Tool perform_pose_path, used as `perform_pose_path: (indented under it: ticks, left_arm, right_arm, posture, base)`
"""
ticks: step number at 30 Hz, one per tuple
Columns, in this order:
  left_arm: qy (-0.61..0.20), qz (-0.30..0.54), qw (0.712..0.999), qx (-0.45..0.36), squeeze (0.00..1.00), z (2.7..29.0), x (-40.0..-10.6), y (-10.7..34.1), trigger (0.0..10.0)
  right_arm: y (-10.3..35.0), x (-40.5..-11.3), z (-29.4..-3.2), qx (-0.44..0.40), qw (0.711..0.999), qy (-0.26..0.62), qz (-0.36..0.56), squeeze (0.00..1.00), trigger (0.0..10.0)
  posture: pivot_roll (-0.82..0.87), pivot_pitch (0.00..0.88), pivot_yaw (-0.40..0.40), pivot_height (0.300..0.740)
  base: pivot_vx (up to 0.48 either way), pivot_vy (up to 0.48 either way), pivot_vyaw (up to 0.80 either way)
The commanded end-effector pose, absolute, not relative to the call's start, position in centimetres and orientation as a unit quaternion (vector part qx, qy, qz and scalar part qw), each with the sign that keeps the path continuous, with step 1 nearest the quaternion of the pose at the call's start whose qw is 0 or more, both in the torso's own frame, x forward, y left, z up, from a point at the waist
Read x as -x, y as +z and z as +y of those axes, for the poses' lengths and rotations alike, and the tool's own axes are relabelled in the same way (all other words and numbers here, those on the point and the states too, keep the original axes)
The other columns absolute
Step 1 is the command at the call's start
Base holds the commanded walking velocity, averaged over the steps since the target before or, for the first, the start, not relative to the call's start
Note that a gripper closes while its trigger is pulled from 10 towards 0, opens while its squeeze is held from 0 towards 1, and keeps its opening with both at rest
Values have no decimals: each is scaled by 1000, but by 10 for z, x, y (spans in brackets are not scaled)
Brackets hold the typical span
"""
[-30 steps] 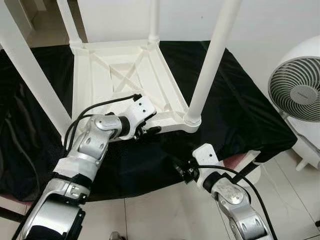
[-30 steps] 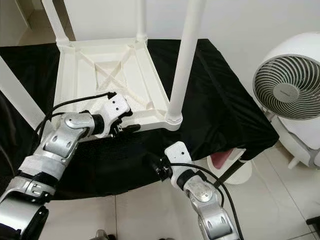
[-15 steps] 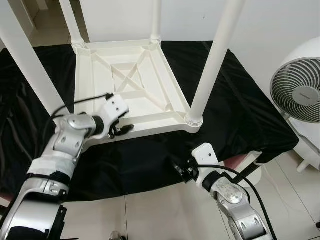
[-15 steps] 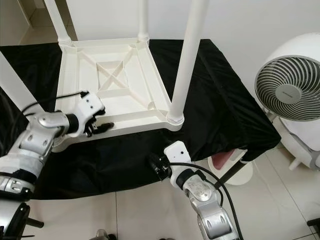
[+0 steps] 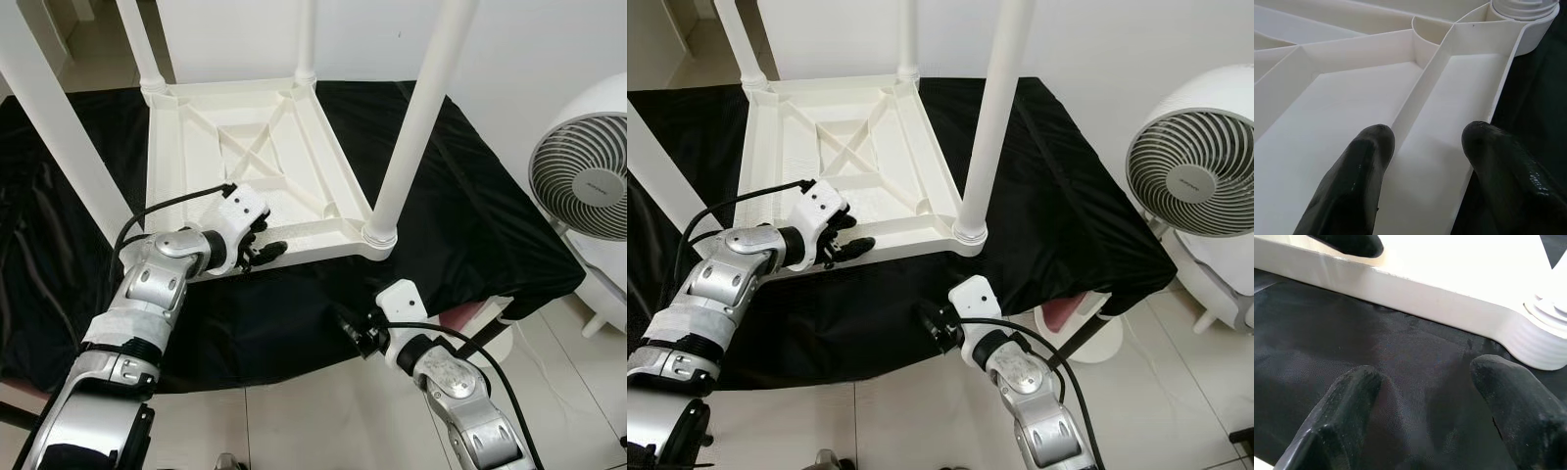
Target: Building children table
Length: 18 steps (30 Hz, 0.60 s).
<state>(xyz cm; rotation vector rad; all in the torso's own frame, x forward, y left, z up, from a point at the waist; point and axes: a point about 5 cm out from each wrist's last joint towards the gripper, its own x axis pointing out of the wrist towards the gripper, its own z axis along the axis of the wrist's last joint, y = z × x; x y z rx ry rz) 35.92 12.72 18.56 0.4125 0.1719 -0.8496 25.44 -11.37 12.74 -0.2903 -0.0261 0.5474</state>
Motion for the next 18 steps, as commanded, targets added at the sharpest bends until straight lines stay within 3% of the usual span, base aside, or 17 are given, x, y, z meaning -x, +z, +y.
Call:
perform_pose_path:
  ticks: [1,10,13,14,18]
  left_arm:
    - [-444,103,860,-230,0,122,-356,176,10000]
    - [-422,136,858,-261,0,125,-363,161,10000]
    - [-434,153,847,-265,0,127,-360,154,10000]
    - [-459,166,832,-262,0,127,-355,148,10000]
    - [-478,153,829,-246,0,122,-351,152,10000]
  right_arm:
    - [123,-253,-114,144,952,271,-7,0,10000]
    - [123,-253,-113,143,952,271,-8,0,10000]
    - [123,-253,-113,143,952,270,-8,0,10000]
    - [123,-253,-113,143,952,269,-8,0,10000]
    - [123,-253,-113,143,953,268,-8,0,10000]
  posture:
    - [-44,108,-1,740]
    - [-45,112,-1,740]
    - [-48,115,4,740]
    - [-48,115,4,740]
    - [-48,115,4,740]
  base:
    - [0,0,0]
    - [0,0,0]
    - [0,0,0]
    - [0,0,0]
    - [0,0,0]
